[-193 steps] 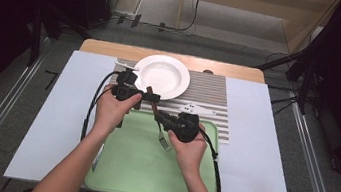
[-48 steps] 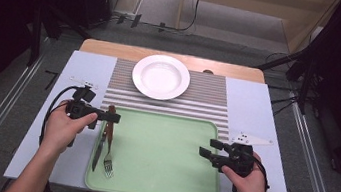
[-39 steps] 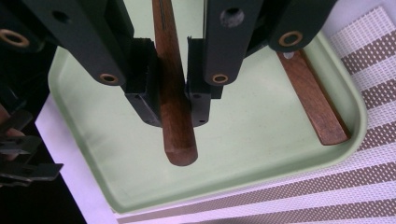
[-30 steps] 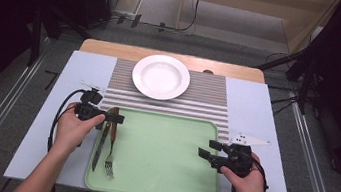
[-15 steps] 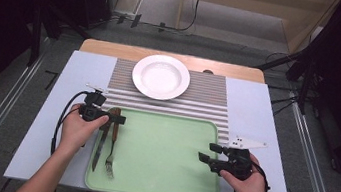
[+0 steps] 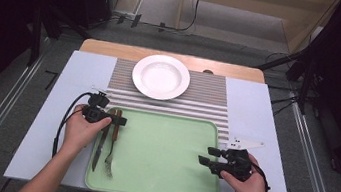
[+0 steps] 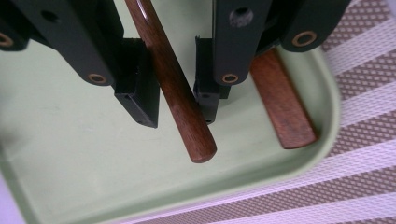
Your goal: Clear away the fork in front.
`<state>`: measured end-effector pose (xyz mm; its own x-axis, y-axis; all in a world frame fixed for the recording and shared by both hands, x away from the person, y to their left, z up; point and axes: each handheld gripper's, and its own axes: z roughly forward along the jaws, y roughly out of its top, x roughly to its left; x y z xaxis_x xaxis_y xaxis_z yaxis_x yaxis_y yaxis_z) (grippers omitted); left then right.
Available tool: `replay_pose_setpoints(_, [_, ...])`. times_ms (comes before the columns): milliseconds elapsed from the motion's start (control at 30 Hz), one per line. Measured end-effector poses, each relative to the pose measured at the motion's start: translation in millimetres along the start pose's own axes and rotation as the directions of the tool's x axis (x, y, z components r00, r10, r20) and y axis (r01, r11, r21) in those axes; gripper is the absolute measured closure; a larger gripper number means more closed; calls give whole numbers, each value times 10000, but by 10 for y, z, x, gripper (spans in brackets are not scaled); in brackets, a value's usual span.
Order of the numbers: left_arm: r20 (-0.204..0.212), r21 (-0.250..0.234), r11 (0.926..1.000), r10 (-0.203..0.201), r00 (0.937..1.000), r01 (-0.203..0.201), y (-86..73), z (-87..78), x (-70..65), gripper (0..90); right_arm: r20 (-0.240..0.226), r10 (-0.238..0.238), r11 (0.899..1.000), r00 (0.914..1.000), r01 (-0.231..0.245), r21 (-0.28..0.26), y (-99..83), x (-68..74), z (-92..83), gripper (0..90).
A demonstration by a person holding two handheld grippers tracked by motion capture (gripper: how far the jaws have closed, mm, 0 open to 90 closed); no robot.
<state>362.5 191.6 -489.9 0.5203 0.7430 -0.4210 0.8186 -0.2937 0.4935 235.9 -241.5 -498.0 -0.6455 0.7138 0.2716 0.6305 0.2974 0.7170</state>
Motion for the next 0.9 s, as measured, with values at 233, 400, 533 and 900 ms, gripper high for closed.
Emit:
replay_pose_setpoints(233, [-141, 55, 9999, 156, 9998, -155, -6, 29, -1, 687, -597, 797, 9964, 9950, -813, -245, -31, -56, -53, 345])
replay_pose_setpoints(400, [-155, -159, 9991, 394, 9991, -396, -12, 24, -6, 578, -305, 713, 9966, 9970, -724, -387, -45, -70, -88, 345])
replay_pose_setpoints(533, [-364, -139, 9980, 619, 9974, -624, -12, 7, -28, 500, 50, -72, 9991, 10000, 74, -429, -48, -20, -76, 360])
replay_pose_setpoints(900, [-47, -880, 9924, 860, 9963, -860, 23, -181, -39, 440, -183, 595, 9947, 9981, -608, -826, -41, -87, -140, 427])
